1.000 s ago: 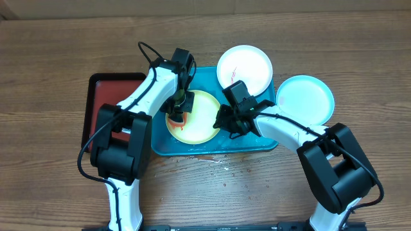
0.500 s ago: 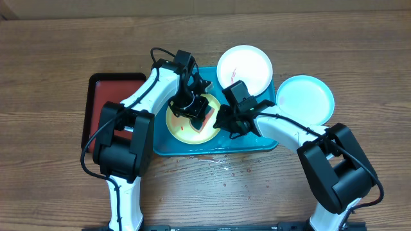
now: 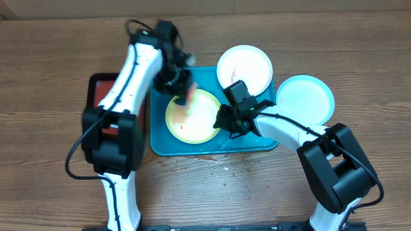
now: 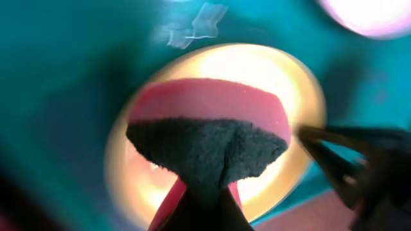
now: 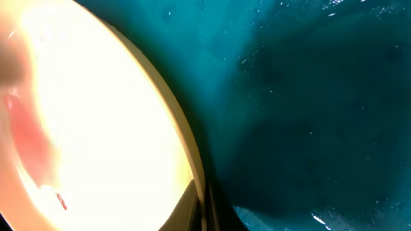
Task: Clean dirty plates on tray and stack at the side
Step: 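Scrub the yellow plate with the sponge while right gripper holds its rim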
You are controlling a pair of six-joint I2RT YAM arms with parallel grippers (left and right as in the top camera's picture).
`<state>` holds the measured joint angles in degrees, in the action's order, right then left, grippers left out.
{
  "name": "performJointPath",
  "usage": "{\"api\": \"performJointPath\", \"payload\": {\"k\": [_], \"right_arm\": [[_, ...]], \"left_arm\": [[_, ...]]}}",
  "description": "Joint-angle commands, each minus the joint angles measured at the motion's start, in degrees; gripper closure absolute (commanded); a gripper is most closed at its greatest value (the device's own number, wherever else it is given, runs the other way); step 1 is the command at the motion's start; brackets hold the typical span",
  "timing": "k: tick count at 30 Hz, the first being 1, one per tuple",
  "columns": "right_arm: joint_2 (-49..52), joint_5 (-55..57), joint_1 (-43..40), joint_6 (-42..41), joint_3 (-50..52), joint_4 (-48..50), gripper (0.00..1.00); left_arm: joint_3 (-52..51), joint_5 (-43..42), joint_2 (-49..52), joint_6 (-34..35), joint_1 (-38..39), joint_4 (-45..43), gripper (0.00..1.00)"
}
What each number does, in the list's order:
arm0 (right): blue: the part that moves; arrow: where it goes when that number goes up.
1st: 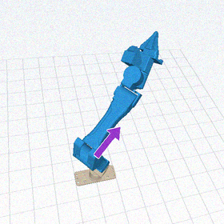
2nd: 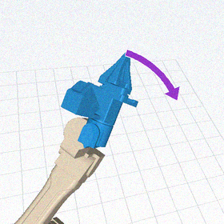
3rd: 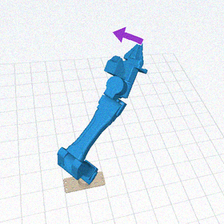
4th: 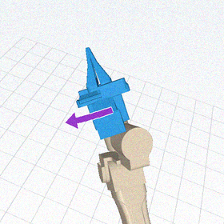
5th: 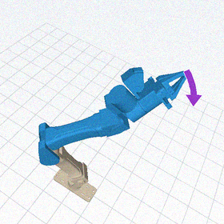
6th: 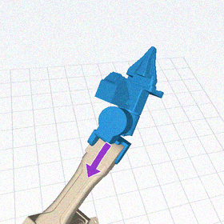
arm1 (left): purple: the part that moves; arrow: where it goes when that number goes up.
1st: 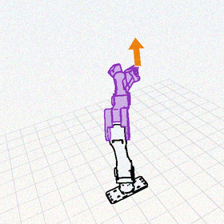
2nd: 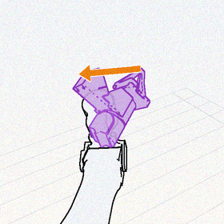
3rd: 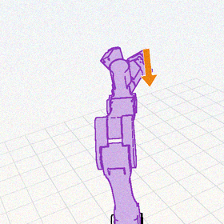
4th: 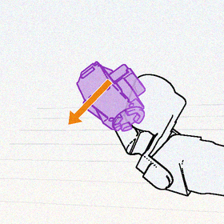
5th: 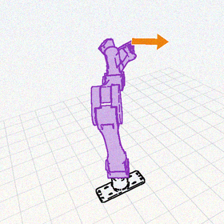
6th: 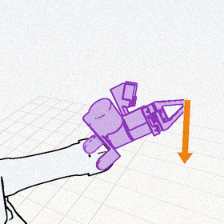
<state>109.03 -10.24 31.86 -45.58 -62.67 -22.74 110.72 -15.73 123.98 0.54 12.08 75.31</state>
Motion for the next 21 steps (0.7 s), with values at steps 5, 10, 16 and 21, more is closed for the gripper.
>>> {"api": "performJointPath", "payload": {"k": [5, 10, 16, 21], "right_arm": [[1.29, 0.74, -0.02, 1.05, -0.42, -0.35, 0.96], [1.29, 0.76, -0.02, 1.9, -0.42, -0.9, 0.96], [1.29, 0.74, -0.02, 2.1, -0.42, -0.33, 0.96], [1.29, 0.74, -0.02, 2.12, -0.42, -0.31, 0.96]], "left_arm": [[5.57, 13.84, -0.61, 13.22, -2.64, 7.85, 0.96], [5.53, 18.36, -6.19, 12.81, -1.64, 14.05, 0.96], [3.76, 19.1, -17.0, 14.23, -1.64, 12.83, 0.96], [-7.56, 18.71, -26.75, 15.93, 0.0, 4.44, 0.95]]}}
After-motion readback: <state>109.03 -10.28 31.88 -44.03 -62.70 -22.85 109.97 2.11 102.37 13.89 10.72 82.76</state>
